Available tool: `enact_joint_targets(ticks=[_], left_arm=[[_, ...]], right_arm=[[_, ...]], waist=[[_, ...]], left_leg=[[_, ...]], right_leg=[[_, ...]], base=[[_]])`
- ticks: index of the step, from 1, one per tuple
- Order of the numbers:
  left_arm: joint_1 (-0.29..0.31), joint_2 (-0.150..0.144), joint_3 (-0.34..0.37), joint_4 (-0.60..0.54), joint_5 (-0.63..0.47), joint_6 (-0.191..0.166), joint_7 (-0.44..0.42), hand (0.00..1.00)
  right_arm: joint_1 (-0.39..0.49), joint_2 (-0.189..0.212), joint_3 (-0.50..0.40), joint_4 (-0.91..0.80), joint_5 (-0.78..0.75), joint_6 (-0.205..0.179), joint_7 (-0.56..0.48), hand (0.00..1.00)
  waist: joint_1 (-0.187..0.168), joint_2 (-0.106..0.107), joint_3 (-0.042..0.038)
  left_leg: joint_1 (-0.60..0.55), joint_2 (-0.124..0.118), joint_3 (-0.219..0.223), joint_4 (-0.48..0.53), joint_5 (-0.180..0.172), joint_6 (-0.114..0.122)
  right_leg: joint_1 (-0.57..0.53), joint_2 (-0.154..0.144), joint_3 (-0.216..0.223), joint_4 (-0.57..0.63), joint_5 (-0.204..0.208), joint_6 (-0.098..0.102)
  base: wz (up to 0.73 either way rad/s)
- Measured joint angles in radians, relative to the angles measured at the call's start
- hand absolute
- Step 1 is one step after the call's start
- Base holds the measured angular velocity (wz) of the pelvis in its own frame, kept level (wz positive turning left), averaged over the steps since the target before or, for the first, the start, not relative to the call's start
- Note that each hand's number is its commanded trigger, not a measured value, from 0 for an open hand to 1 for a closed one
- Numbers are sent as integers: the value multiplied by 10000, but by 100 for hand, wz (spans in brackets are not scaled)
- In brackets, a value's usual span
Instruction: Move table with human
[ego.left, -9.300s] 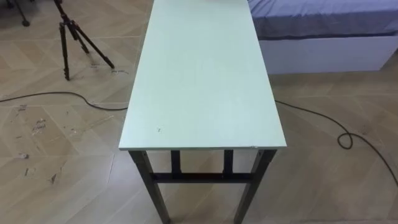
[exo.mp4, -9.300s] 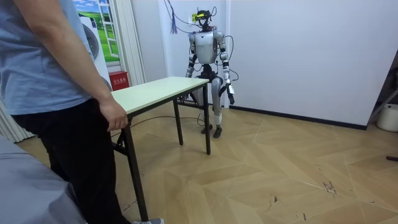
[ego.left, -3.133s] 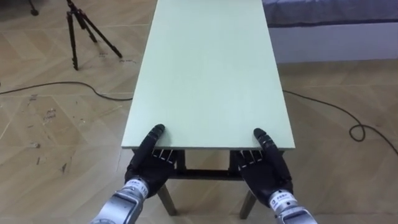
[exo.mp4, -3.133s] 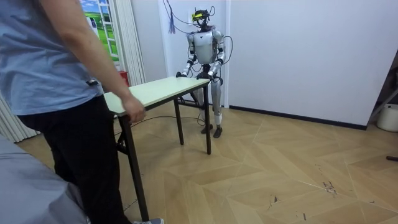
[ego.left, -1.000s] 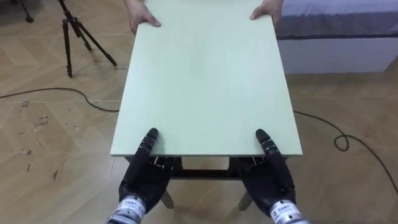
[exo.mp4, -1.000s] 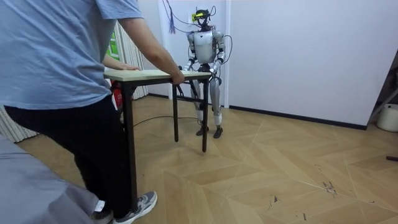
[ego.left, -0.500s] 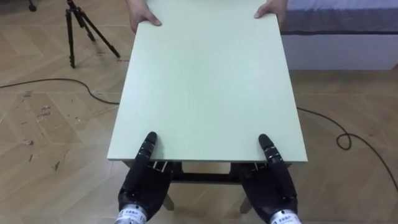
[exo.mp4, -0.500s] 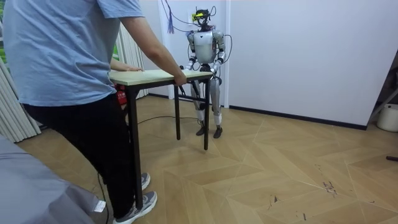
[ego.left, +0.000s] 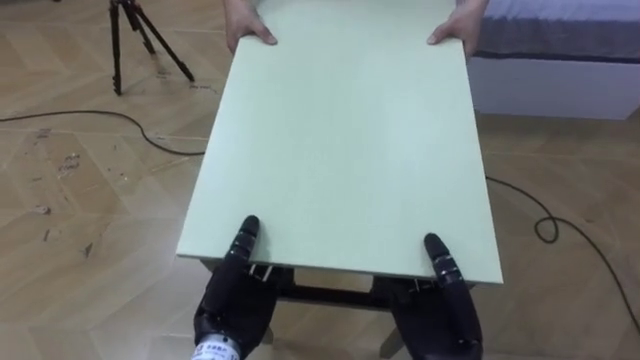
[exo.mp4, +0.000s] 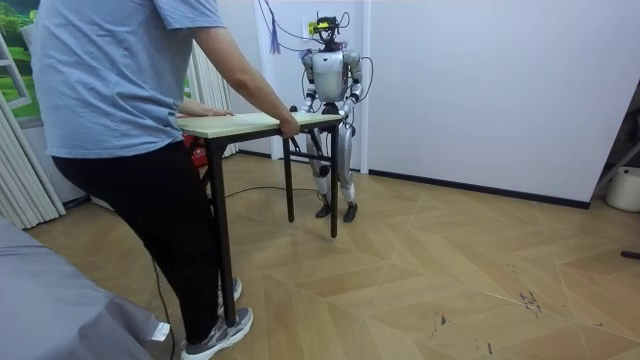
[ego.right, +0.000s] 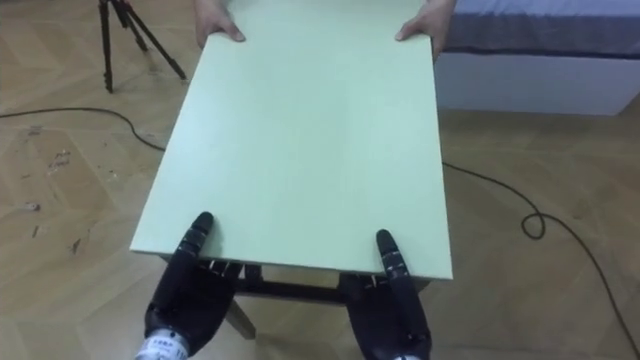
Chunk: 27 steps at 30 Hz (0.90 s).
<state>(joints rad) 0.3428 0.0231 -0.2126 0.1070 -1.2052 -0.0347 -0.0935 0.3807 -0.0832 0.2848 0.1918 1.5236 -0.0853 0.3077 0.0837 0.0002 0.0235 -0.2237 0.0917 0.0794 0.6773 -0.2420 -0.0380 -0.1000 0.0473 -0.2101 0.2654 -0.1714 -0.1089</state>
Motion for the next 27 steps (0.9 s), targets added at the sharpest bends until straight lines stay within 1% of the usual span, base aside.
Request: enact_joint_targets(ticks=[1, 2, 3, 4, 5, 6, 7, 8, 9, 10, 11, 12, 13, 14, 15, 16, 17, 18, 19, 20, 21, 22, 23, 24, 25, 26, 27], left_arm=[[30, -80, -5, 0, 0, -1, 0, 100], [109, -110, 2, -3, -2, -15, -6, 100], [197, -122, 9, -7, -51, -38, -86, 100], [185, -112, 30, -19, -69, -34, -124, 100], [174, -94, 43, -35, -61, -33, -158, 100], [107, -62, 94, -39, -50, -31, -229, 100], [-5, -42, 135, -38, -45, -25, -234, 100], [-123, -44, 153, -39, -46, 2, -234, 100], [-175, -44, 156, -39, -46, 17, -229, 100], [-290, -27, 160, -38, -47, 35, -214, 100], [-342, -15, 166, -38, -47, 33, -213, 100], [-502, -2, 160, -34, -46, 32, -172, 100], [-627, -15, 158, -28, -45, 32, -103, 100], [-655, -33, 157, -28, -45, 32, -72, 100], [-661, -56, 136, -27, -46, 33, -39, 100], [-610, -74, 113, -24, -77, 48, -8, 100], [-578, -77, 114, -12, -82, 58, 4, 100], [-487, -73, 118, 15, -136, 59, 5, 100], [-372, -71, 120, 15, -194, 59, 5, 100], [-325, -73, 119, 15, -196, 65, 5, 100], [-229, -81, 110, 14, -209, 87, 5, 100], [-172, -78, 79, 15, -264, 94, 5, 100], [-172, -73, 66, 20, -278, 101, 5, 100], [-216, -60, 40, 20, -276, 123, 6, 100], [-270, -50, -27, 27, -191, 194, 106, 100], [-289, -31, -80, 28, -179, 218, 149, 100], [-255, -6, -111, 26, -99, 305, 165, 100]], right_arm=[[-5, -35, -28, -3, -13, 0, 14, 100], [-5, -46, -22, 0, -22, 12, 5, 100], [-9, -37, -24, -1, -105, 30, 1, 100], [-24, -18, -30, -4, -111, 28, 15, 100], [-29, -18, -33, -12, -117, 39, 48, 100], [-107, -18, -40, -14, -119, 82, 97, 100], [-187, -31, -44, -31, -111, 122, 97, 100], [-261, -16, -110, -55, -102, 154, 97, 100], [-290, -16, -140, -63, -101, 168, 97, 100], [-347, -17, -235, -82, -103, 265, 101, 100], [-392, -9, -277, -81, -107, 325, 101, 100], [-488, 5, -357, -80, -113, 382, 109, 100], [-575, 22, -484, -79, -193, 463, 124, 100], [-601, 53, -574, -78, -263, 528, 124, 100], [-645, 85, -684, -66, -429, 580, 124, 100], [-656, 75, -763, -66, -488, 655, 124, 100], [-647, 85, -807, -53, -569, 704, 123, 100], [-630, 100, -891, -5, -695, 883, 122, 100], [-575, 100, -930, -3, -780, 991, 120, 100], [-544, 102, -958, -3, -828, 1037, 121, 100], [-460, 111, -1025, -5, -862, 1135, 121, 100], [-434, 82, -1078, -5, -857, 1252, 120, 100], [-442, 64, -1103, -4, -848, 1296, 120, 100], [-415, 69, -1126, -7, -827, 1302, 119, 100], [-268, 112, -1213, -28, -806, 1305, 123, 100], [-183, 126, -1229, -58, -786, 1299, 123, 100], [23, 126, -1269, -125, -699, 1299, 128, 100]], waist=[[62, 142, 29], [94, 247, 4], [73, 453, -24], [-1, 553, -37], [-101, 571, -43], [-266, 565, -3], [-276, 538, 23], [-277, 608, 26], [-303, 641, 12], [-471, 705, 25], [-530, 732, 23], [-574, 775, 25], [-559, 768, 22], [-538, 754, 18], [-505, 693, 18], [-524, 685, 19], [-544, 663, 14], [-542, 623, 6], [-526, 589, -11], [-547, 576, -10], [-561, 504, -19], [-598, 475, -35], [-601, 486, -37], [-626, 514, -36], [-763, 468, -59], [-840, 418, -54], [-806, 274, -132]], left_leg=[[-273, 217, 20, 1233, 58, -99], [-251, 386, 33, 1872, 77, -130], [-31, 567, 15, 2842, 131, -225], [335, 610, -12, 3082, 195, -332], [592, 611, -28, 2943, 196, -338], [1116, 573, -61, 2238, -120, -397], [1492, 502, -56, 1420, -725, -532], [1653, 519, 5, 715, -1201, -471], [1705, 523, 1, 407, -1411, -433], [1846, 527, 15, -226, -1786, -387], [1869, 526, 33, -562, -1946, -294], [1877, 488, 142, -1097, -2168, -146], [1829, 326, 179, -1608, -2216, -44], [1830, 229, 205, -1814, -2213, -27], [1810, -48, 267, -2053, -2045, 332], [1783, -235, 320, -2220, -1932, 534], [1783, -327, 364, -2264, -1867, 639], [1783, -411, 598, -2348, -1754, 742], [1756, -549, 637, -2334, -1694, 834], [1729, -607, 643, -2316, -1657, 888], [1671, -769, 672, -2317, -1541, 994], [1543, -872, 713, -2322, -1404, 1106], [1447, -868, 753, -2330, -1304, 1166], [1234, -773, 924, -2340, -1114, 1273], [1133, -681, 1377, -2328, -973, 1335], [1113, -700, 1519, -2363, -895, 1377], [1137, -759, 2026, -2587, -734, 1444]], right_leg=[[-64, -5, -315, 173, -52, -81], [-65, 5, -505, 245, -68, -139], [-71, 106, -795, 322, -46, -253], [-138, 146, -1016, 480, -5, -257], [-263, 144, -1130, 586, 14, -270], [-533, 115, -1252, 841, 20, -299], [-815, 48, -1328, 999, 64, -310], [-1020, 51, -1432, 970, 214, -337], [-1123, 53, -1493, 949, 299, -340], [-1303, 33, -1631, 927, 461, -341], [-1424, 9, -1706, 946, 532, -342], [-1685, -55, -1788, 948, 722, -328], [-1946, -152, -1763, 946, 974, -314], [-2061, -216, -1722, 920, 1103, -308], [-2254, -373, -1565, 915, 1329, -262], [-2326, -513, -1445, 867, 1529, -216], [-2330, -572, -1409, 817, 1614, -204], [-2330, -654, -1316, 719, 1841, -164], [-2322, -720, -1216, 618, 2015, -146], [-2323, -774, -1188, 584, 2112, -113], [-2380, -912, -1107, 569, 2287, -14], [-2516, -977, -857, 546, 2619, 389], [-2557, -978, -712, 442, 2868, 749], [-2701, -1034, -286, 672, 3019, 1389], [-2873, -1478, -203, 2282, 2021, 1510], [-2875, -1753, -201, 3172, 1510, 1460], [-2782, -2277, -84, 4824, 665, 1520]], base=[[-23], [-32], [-5], [17], [39], [28], [19], [9], [14], [21], [28], [16], [4], [-17], [-21], [-20], [-16], [-19], [-16], [-8], [0], [0], [9], [44], [63], [69], [31]])
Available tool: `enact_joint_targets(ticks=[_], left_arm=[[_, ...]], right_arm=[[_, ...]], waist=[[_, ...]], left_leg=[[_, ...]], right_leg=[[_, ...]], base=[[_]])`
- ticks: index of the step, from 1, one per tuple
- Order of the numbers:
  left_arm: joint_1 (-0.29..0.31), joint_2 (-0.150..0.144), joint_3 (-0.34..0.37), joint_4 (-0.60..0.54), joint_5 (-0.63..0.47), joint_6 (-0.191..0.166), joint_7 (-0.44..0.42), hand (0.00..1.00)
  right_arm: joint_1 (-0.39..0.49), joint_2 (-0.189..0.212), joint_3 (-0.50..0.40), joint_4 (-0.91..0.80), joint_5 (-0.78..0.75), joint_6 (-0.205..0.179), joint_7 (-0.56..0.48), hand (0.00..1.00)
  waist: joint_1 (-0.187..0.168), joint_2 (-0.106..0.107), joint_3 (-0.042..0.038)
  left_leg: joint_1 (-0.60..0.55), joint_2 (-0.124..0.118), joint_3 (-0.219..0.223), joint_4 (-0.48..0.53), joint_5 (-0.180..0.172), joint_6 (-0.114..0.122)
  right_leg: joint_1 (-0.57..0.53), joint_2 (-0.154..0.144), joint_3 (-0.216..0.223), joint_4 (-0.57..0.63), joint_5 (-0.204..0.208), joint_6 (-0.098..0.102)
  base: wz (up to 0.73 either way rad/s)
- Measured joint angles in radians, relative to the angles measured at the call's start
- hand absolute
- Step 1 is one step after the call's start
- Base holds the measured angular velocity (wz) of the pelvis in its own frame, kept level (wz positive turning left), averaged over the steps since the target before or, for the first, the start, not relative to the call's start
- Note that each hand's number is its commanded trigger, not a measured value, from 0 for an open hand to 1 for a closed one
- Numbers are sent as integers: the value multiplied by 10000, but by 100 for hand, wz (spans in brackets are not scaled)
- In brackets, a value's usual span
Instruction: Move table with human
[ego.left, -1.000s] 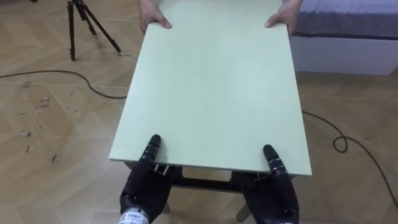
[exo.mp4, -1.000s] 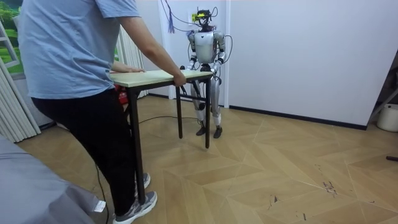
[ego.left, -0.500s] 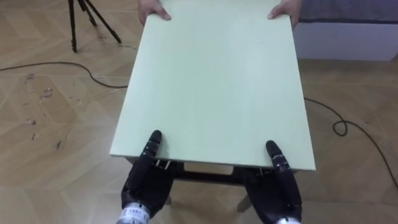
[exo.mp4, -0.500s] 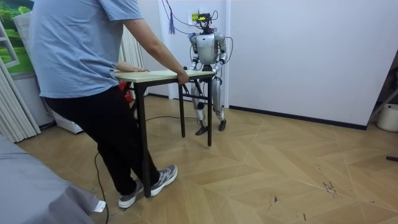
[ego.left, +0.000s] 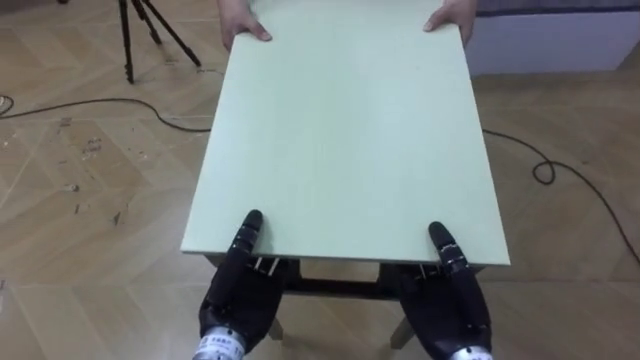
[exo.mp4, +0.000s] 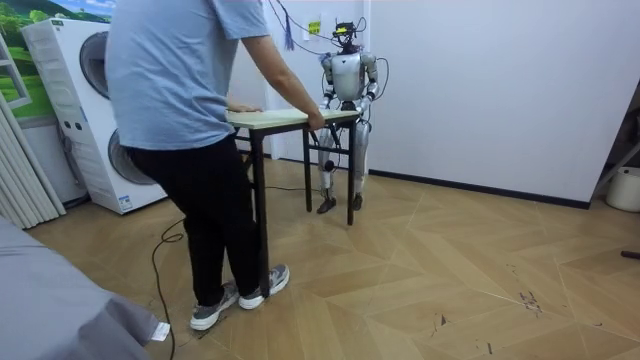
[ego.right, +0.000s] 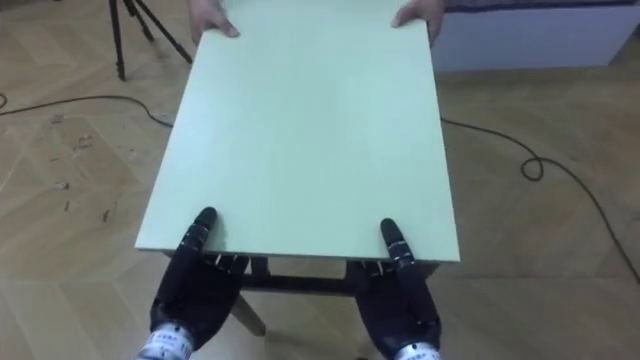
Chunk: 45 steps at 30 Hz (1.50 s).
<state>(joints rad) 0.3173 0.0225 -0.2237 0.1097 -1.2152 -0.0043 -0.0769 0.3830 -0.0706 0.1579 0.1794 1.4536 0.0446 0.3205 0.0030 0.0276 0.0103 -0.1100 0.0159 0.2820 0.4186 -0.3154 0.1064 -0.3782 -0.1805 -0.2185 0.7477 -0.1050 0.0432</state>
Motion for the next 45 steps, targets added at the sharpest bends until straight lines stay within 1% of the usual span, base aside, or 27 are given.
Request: enact_joint_targets(ticks=[1, 2, 3, 5, 6, 7, 9, 11, 12, 13, 15, 19, 22, 24, 26, 27, 28, 29, 30, 31, 34, 36, 37, 38, 41, 44, 45], left_arm=[[44, 15, 11, -7, 28, 29, -12, 100], [62, 25, 29, -13, 29, 33, -29, 100], [167, 24, 111, -66, 28, 34, -94, 100], [343, 46, 309, -321, 21, 43, -210, 100], [345, 47, 342, -392, 20, 44, -210, 100], [327, 50, 441, -540, 21, 29, -212, 100], [322, 42, 558, -626, 21, 29, -212, 100], [399, 105, 558, -839, 57, 27, -212, 100], [386, 220, 549, -988, 91, 21, -212, 100], [285, 311, 529, -1006, 90, 5, -213, 100], [154, 333, 422, -1007, 105, 8, -211, 100], [38, 388, 474, -1009, 200, -29, -213, 100], [-31, 382, 470, -990, 322, -34, -177, 100], [-33, 368, 471, -978, 475, -32, -176, 100], [-84, 370, 446, -923, 493, -38, -176, 100], [-181, 388, 395, -881, 495, -37, -176, 100], [-264, 395, 303, -860, 499, -39, -176, 100], [-296, 415, 228, -860, 498, -61, -176, 100], [-241, 433, 159, -830, 484, -122, -193, 100], [-98, 418, 183, -742, 473, -198, -271, 100], [198, 261, 311, -734, 474, -241, -376, 100], [361, 260, 394, -732, 488, -186, -469, 100], [437, 262, 451, -736, 488, -114, -539, 100], [460, 261, 476, -735, 480, -86, -555, 100], [445, 239, 593, -731, 481, 121, -562, 100], [456, 214, 602, -733, 481, 486, -427, 100], [450, 154, 653, -791, 488, 483, -439, 100]], right_arm=[[99, -8, 22, -38, 39, 1, 21, 100], [105, -25, 48, -65, 22, -2, 24, 100], [105, -89, 174, -129, -2, -17, 23, 100], [91, -101, 426, -322, 42, -98, -5, 100], [48, -100, 509, -369, 82, -130, -20, 100], [-155, -100, 660, -410, 78, -217, -73, 100], [-329, -127, 643, -411, -42, -243, -112, 100], [-343, -108, 689, -470, -110, -311, -109, 100], [-365, -50, 743, -479, -114, -396, -70, 100], [-375, -80, 753, -479, -20, -397, -5, 100], [-401, -76, 748, -475, 54, -456, 35, 100], [-639, 7, 763, -184, 166, -424, 143, 100], [-664, 71, 767, -27, 313, -425, 192, 100], [-661, 75, 759, 20, 337, -425, 192, 100], [-649, 71, 759, 40, 373, -430, 191, 100], [-610, 79, 771, 29, 400, -522, 206, 100], [-508, 85, 764, -4, 417, -658, 302, 100], [-460, 74, 741, -16, 422, -703, 372, 100], [-445, 37, 729, 21, 466, -706, 429, 100], [-454, -19, 847, 87, 461, -710, 425, 100], [-417, -122, 920, 139, 405, -705, 423, 100], [-323, -148, 949, 135, 363, -630, 425, 100], [-287, -149, 951, 128, 311, -590, 436, 100], [-287, -152, 941, 128, 266, -575, 438, 100], [-317, -193, 916, 123, 235, -553, 419, 100], [-222, -335, 926, 75, 228, -607, 377, 100], [-200, -376, 924, -20, 192, -689, 405, 100]], waist=[[160, -91, -29], [257, -110, -22], [352, -133, -21], [608, -422, -11], [690, -538, -1], [862, -738, 75], [870, -737, 106], [877, -806, 134], [836, -1017, 209], [841, -1165, 191], [843, -1206, 206], [1035, -1168, 201], [1052, -1149, 198], [1091, -1008, 210], [1118, -851, 203], [1173, -732, 203], [1262, -569, 180], [1264, -475, 180], [1165, -403, 206], [1279, -434, 217], [1332, -313, 226], [1304, -163, 190], [1219, 17, 162], [1128, 100, 160], [771, 193, 220], [597, 140, 210], [519, 161, 181]], left_leg=[[-8, -61, 334, -154, 161, 49], [-50, -73, 431, -146, 201, 64], [-209, -100, 508, -87, 260, 82], [-655, -148, 715, 106, 425, 34], [-860, -152, 699, 245, 451, 1], [-1275, -143, 607, 617, 513, -95], [-1833, -37, 20, 843, 824, -274], [-2190, 74, -359, 770, 1128, -470], [-2382, 82, -440, 674, 1355, -532], [-2660, 83, -519, 664, 1545, -586], [-3026, 145, -697, 638, 1846, -660], [-3454, 533, -843, 293, 2547, -899], [-3480, 683, -958, -174, 3145, -995], [-3428, 848, -1086, -491, 3497, -1071], [-3307, 952, -1303, -1140, 4085, -1175], [-3194, 959, -1588, -1789, 4661, -1319], [-3034, 988, -2007, -2702, 5491, -1642], [-2989, 1020, -2110, -3034, 5876, -1841], [-3050, 1030, -1942, -2606, 5607, -1711], [-3042, 958, -1649, -1073, 4101, -1376], [-2830, 966, -1477, 2294, 1641, -1308], [-2328, 1190, -1489, 3663, 867, -1418], [-1870, 1384, -1482, 4245, 526, -1465], [-1617, 1473, -1477, 4445, 498, -1474], [-754, 1493, -1462, 3933, 284, -1611], [-245, 993, -1672, 2361, 263, -1659], [-82, 844, -1799, 1609, 136, -1934]], right_leg=[[345, -314, 301, 1075, -492, 112], [602, -422, 453, 1442, -620, 130], [1292, -676, 575, 1764, -718, 181], [2954, -986, 883, 1139, -562, 316], [3359, -969, 1014, 721, -443, 336], [3899, -907, 1201, -327, -859, 676], [4153, -521, 1185, -1475, -1397, 809], [4227, -167, 1189, -2200, -1619, 743], [4288, -80, 1184, -2599, -1906, 687], [4277, -5, 1193, -2944, -2196, 663], [4249, 173, 1153, -3411, -2420, 579], [4106, 622, 607, -4296, -2531, 465], [3938, 870, 401, -4406, -2596, 205], [3903, 1112, 178, -4486, -2466, -28], [3788, 1364, 22, -4565, -2305, -295], [3649, 1537, -52, -4591, -2240, -404], [3493, 1771, -101, -4741, -2106, -606], [3398, 1849, -237, -4779, -2001, -715], [3242, 1716, -596, -4711, -1891, -886], [3206, 1571, -807, -4704, -1763, -962], [3186, 1522, -1486, -4715, -1548, -1107], [3158, 1654, -1831, -4696, -1493, -1202], [3087, 1787, -2070, -4659, -1476, -1258], [3066, 1847, -2161, -4596, -1483, -1282], [2731, 1754, -2483, -3954, -1589, -1306], [2574, 1799, -1513, -4178, -1192, -1361], [2353, 1752, -1394, -4420, -1004, -1347]], base=[[4], [-28], [-35], [-42], [-46], [-34], [-15], [6], [24], [28], [16], [-12], [4], [0], [6], [20], [25], [21], [-12], [-30], [-28], [0], [6], [30], [34], [23], [14]])
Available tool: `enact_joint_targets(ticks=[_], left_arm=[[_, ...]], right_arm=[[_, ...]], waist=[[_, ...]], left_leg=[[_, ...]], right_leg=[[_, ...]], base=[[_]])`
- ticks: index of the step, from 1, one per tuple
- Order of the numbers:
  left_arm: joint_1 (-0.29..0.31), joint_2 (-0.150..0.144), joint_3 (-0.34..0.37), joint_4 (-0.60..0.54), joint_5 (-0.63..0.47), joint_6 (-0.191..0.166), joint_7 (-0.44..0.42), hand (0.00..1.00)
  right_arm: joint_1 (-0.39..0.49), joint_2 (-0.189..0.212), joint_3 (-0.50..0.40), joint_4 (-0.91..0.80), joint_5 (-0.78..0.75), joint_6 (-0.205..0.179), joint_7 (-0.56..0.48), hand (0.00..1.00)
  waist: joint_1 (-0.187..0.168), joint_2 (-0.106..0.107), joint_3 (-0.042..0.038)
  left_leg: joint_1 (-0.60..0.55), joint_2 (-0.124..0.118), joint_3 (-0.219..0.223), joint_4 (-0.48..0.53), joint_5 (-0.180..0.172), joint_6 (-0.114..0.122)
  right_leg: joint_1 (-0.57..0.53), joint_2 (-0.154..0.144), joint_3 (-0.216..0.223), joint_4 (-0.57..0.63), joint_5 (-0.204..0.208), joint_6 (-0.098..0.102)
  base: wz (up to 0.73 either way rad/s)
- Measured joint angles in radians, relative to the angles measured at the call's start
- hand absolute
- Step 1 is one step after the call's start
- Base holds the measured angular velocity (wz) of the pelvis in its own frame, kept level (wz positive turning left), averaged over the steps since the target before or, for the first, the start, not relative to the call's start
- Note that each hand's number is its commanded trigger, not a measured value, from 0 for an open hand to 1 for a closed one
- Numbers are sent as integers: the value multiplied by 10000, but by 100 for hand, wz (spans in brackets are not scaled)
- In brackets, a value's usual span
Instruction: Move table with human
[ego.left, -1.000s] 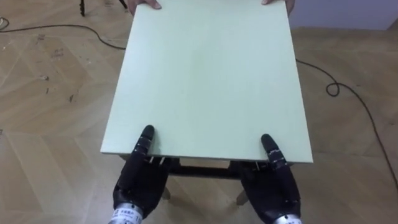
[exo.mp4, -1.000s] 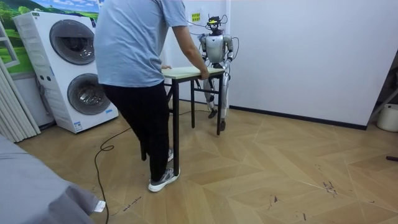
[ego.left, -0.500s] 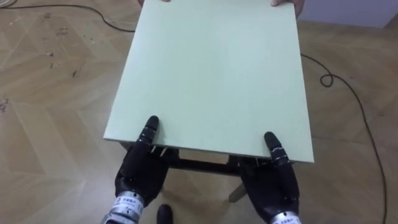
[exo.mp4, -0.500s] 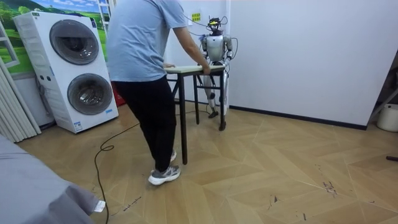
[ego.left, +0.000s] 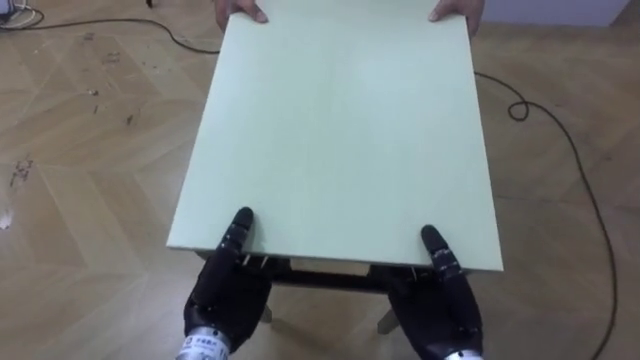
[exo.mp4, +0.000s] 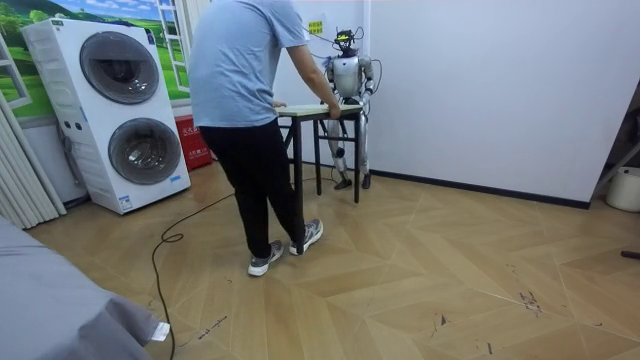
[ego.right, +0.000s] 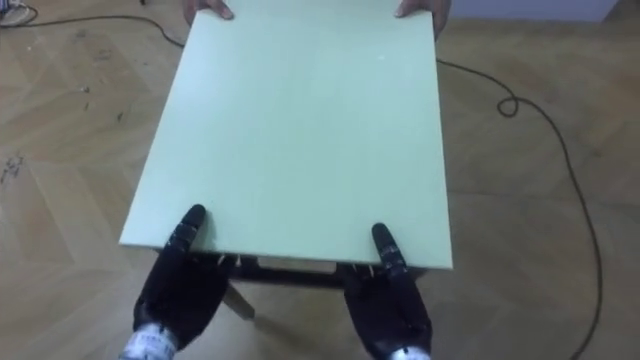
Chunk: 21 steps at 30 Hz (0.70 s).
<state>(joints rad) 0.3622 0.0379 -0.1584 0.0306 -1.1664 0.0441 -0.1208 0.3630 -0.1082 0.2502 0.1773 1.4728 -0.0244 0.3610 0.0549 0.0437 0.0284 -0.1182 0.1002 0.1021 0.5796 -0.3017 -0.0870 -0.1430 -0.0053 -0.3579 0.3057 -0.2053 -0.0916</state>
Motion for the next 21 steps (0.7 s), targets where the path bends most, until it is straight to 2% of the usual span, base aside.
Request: enact_joint_targets(ticks=[1, 2, 3, 4, 5, 6, 7, 8, 9, 10, 11, 13, 17, 19, 20, 21], left_arm=[[-42, -97, 36, -36, 1, -12, -14, 100], [-19, -151, 78, -34, 2, -8, -13, 100], [114, -262, 116, -31, -1, -3, -12, 100], [153, -285, 68, -25, -15, 0, -7, 100], [143, -297, 49, -24, -21, 1, 10, 100], [101, -325, 46, -24, -23, 0, 42, 100], [27, -327, 48, -24, -17, -5, 108, 100], [-34, -326, 45, -16, -15, -16, 144, 100], [-245, -321, -46, 86, -2, -74, 223, 100], [-530, -297, -120, 252, 3, -130, 281, 100], [-609, -297, -174, 312, 3, -153, 300, 100], [-628, -271, -179, 420, 0, -202, 327, 100], [-469, -164, -224, 638, 1, -182, 285, 100], [-279, -142, -366, 682, 19, -176, 291, 100], [-247, -121, -393, 680, 19, -176, 291, 100], [-227, -77, -437, 682, 25, -168, 296, 100]], right_arm=[[-34, -40, 0, -134, -86, -68, 3, 100], [-61, -50, 4, -138, -111, -75, -15, 100], [-104, -76, 13, -138, -176, -69, -125, 100], [-167, -41, -2, -138, -174, -68, -206, 100], [-229, -78, -19, -138, -160, -40, -232, 100], [-348, -94, -99, -138, -161, 65, -300, 100], [-445, -53, -210, -137, -220, 183, -395, 100], [-497, -4, -309, -136, -271, 276, -416, 100], [-524, 44, -505, -132, -356, 355, -428, 100], [-542, 182, -730, -120, -488, 409, -425, 100], [-557, 234, -821, -111, -562, 461, -425, 100], [-573, 296, -865, 65, -630, 560, -383, 100], [-319, 298, -965, 282, -729, 805, -223, 100], [38, 299, -972, 283, -680, 805, -202, 100], [104, 304, -969, 280, -671, 811, -191, 100], [203, 308, -976, 280, -639, 824, -181, 100]], waist=[[21, 61, 34], [60, 97, 34], [54, 226, 27], [-12, 304, 34], [-51, 338, 50], [-81, 362, 62], [-99, 385, 69], [-128, 389, 73], [-175, 379, 75], [-159, 247, 88], [-161, 223, 76], [-227, 207, 78], [-403, 173, 69], [-539, 77, 44], [-542, 29, 41], [-597, -29, 42]], left_leg=[[15, 128, 72, -259, -177, -167], [12, 259, 146, -118, -266, -149], [104, 476, 423, 285, -395, -102], [182, 547, 408, 447, -528, 6], [221, 551, 399, 409, -642, 1], [260, 573, 374, 220, -902, 25], [266, 570, 333, -142, -1142, 122], [235, 543, 356, -381, -1210, 220], [205, 367, 379, -936, -1275, 431], [87, 23, 349, -1224, -1056, 895], [20, -131, 281, -1301, -948, 999], [-121, -558, 148, -1449, -638, 1277], [-150, -874, 34, -1551, -379, 1534], [-37, -1020, -64, -1649, -224, 1639], [-40, -1060, -105, -1663, -194, 1656], [-78, -1151, -228, -1662, -147, 1693]], right_leg=[[-264, 4, -204, 37, 146, -97], [-338, 17, -355, 101, 175, -136], [-370, 89, -768, 238, 233, -237], [-366, 91, -1144, 223, 265, -289], [-379, 91, -1373, 220, 309, -326], [-487, 68, -1751, 227, 379, -364], [-640, 34, -2010, 257, 531, -421], [-752, -20, -2106, 312, 604, -427], [-1052, -245, -2205, 545, 698, -392], [-1420, -615, -2144, 825, 811, -333], [-1576, -744, -2051, 921, 903, -290], [-1782, -1022, -1449, 870, 1224, -100], [-1671, -1231, -832, 716, 1602, 200], [-1551, -1301, -61, 758, 1775, 525], [-1550, -1315, 83, 768, 1798, 612], [-1525, -1335, 407, 771, 1816, 742]], base=[[-6], [-39], [-32], [-22], [-7], [-9], [-5], [19], [35], [31], [14], [9], [20], [37], [31], [42]])
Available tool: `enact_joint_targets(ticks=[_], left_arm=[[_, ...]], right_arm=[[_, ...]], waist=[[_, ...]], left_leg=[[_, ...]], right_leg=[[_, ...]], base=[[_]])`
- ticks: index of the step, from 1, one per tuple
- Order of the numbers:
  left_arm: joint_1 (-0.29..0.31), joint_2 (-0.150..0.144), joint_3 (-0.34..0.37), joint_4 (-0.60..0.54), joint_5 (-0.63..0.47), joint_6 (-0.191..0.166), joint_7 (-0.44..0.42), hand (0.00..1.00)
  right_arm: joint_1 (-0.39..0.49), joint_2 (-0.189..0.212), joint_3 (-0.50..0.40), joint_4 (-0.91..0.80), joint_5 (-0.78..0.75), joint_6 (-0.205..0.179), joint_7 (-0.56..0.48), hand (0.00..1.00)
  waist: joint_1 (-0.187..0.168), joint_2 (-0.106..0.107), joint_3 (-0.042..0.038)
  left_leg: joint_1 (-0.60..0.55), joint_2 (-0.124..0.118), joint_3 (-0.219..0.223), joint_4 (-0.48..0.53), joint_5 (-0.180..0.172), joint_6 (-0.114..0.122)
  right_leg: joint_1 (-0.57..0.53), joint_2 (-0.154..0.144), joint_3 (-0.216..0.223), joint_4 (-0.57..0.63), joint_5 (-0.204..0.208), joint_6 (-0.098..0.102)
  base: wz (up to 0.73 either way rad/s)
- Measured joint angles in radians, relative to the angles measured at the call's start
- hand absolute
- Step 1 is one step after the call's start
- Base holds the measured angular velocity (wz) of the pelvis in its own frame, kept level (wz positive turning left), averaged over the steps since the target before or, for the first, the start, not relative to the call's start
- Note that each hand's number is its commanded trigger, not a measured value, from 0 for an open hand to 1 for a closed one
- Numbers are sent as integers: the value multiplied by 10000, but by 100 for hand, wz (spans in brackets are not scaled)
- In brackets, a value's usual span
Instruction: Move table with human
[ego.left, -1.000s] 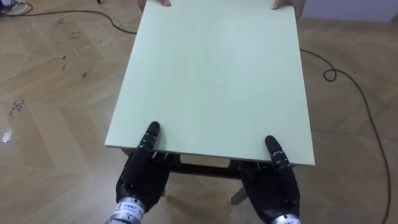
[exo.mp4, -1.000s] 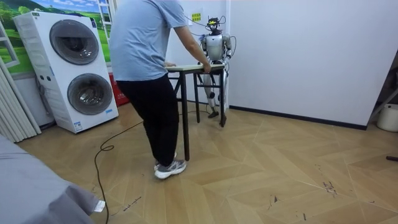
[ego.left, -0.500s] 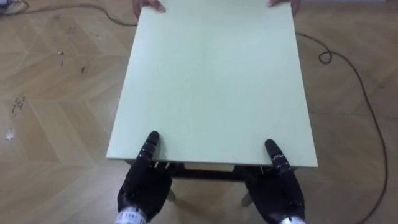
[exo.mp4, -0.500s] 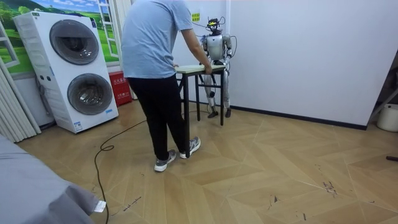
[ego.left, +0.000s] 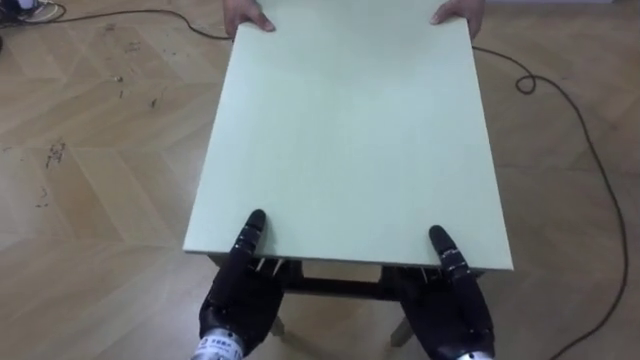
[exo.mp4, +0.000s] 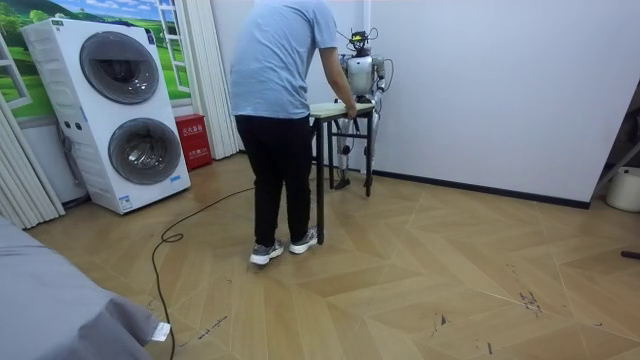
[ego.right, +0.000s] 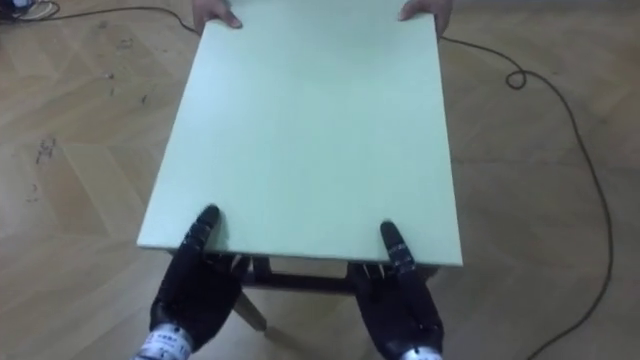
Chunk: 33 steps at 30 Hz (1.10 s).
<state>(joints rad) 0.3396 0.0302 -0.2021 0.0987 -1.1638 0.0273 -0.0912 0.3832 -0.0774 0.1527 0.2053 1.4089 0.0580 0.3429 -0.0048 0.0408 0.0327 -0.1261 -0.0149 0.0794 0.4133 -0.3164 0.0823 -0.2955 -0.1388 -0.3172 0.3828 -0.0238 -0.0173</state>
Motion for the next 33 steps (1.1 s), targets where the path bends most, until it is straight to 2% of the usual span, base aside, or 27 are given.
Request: enact_joint_targets(ticks=[1, 2, 3, 4, 6, 9, 11, 13, 16, 20, 24, 26, 30, 33], left_arm=[[47, 25, -43, 4, -1, 14, 16, 100], [51, 55, -84, 5, -3, 30, 31, 100], [55, 109, -113, 4, -1, 60, 62, 100], [45, 168, -112, 3, 25, 58, 62, 100], [53, 208, -104, 4, 25, 54, 62, 100], [70, 204, -94, 5, 24, 26, 63, 100], [65, 240, -87, -3, 31, -35, 63, 100], [59, 291, -89, -12, 81, -184, 60, 100], [226, 314, -94, -164, 136, -349, 34, 100], [288, 308, -89, -230, 183, -431, 4, 100], [285, 328, -78, -229, 195, -556, 4, 100], [284, 345, -79, -228, 194, -557, 5, 100], [289, 343, 0, -22, 166, -557, 9, 100], [295, 335, 5, 59, 7, -557, 113, 100]], right_arm=[[62, 6, 10, -1, 31, -6, -2, 100], [115, 5, 11, -4, 44, -32, -1, 100], [200, -9, 55, -5, 127, -48, -2, 100], [220, -73, 211, -4, 253, -140, -17, 100], [223, -88, 366, -4, 342, -292, -62, 100], [222, -129, 607, -3, 428, -575, -116, 100], [222, -127, 688, -4, 480, -592, -133, 100], [214, -141, 841, -5, 537, -645, -124, 100], [212, -262, 1120, -6, 752, -789, -54, 100], [204, -310, 1208, -6, 812, -802, -10, 100], [204, -294, 1385, -8, 883, -927, -8, 100], [204, -296, 1409, -9, 887, -955, -9, 100], [340, -354, 1796, -102, 886, -1343, -7, 100], [347, -432, 1885, -221, 871, -1343, -8, 100]], waist=[[-231, -8, 0], [-317, -16, 2], [-362, -89, 7], [-385, -161, 32], [-371, -232, 8], [-241, -301, 20], [-197, -324, 10], [-142, -335, 7], [-119, -356, 10], [-87, -397, 16], [156, -459, 24], [213, -462, 25], [318, -483, 43], [418, -473, 57]], left_leg=[[-22, -106, -229, -7, 82, 31], [-22, -157, -324, -17, 121, 42], [-1, -166, -264, -66, 152, 54], [-3, -165, -236, -84, 194, 4], [0, -154, -238, -120, 262, -121], [231, -140, -242, -507, 453, -242], [339, -108, -230, -735, 562, -299], [385, 43, -210, -919, 644, -398], [477, 110, -183, -1130, 692, -472], [479, 143, -277, -1184, 713, -508], [494, 199, -309, -1222, 733, -547], [496, 212, -396, -1225, 736, -553], [491, 211, -682, -1239, 739, -558], [418, 189, -870, -1244, 738, -558]], right_leg=[[87, -21, 250, 1, -28, 187], [137, -44, 289, 3, -66, 252], [169, -61, 586, 54, -181, 423], [150, -50, 740, 125, -236, 505], [158, 3, 740, 60, -257, 512], [402, 183, 748, -443, -222, 320], [562, 345, 738, -808, -86, 240], [705, 556, 692, -1251, 106, 111], [727, 633, 661, -1308, 132, -2], [748, 675, 652, -1308, 23, 32], [783, 734, 633, -1370, -4, 12], [857, 751, 557, -1452, 17, -14], [1042, 738, 356, -1610, 13, -10], [1042, 729, 274, -1643, 7, 0]], base=[[52], [53], [36], [23], [2], [-7], [-5], [-9], [-4], [9], [3], [11], [18], [15]])
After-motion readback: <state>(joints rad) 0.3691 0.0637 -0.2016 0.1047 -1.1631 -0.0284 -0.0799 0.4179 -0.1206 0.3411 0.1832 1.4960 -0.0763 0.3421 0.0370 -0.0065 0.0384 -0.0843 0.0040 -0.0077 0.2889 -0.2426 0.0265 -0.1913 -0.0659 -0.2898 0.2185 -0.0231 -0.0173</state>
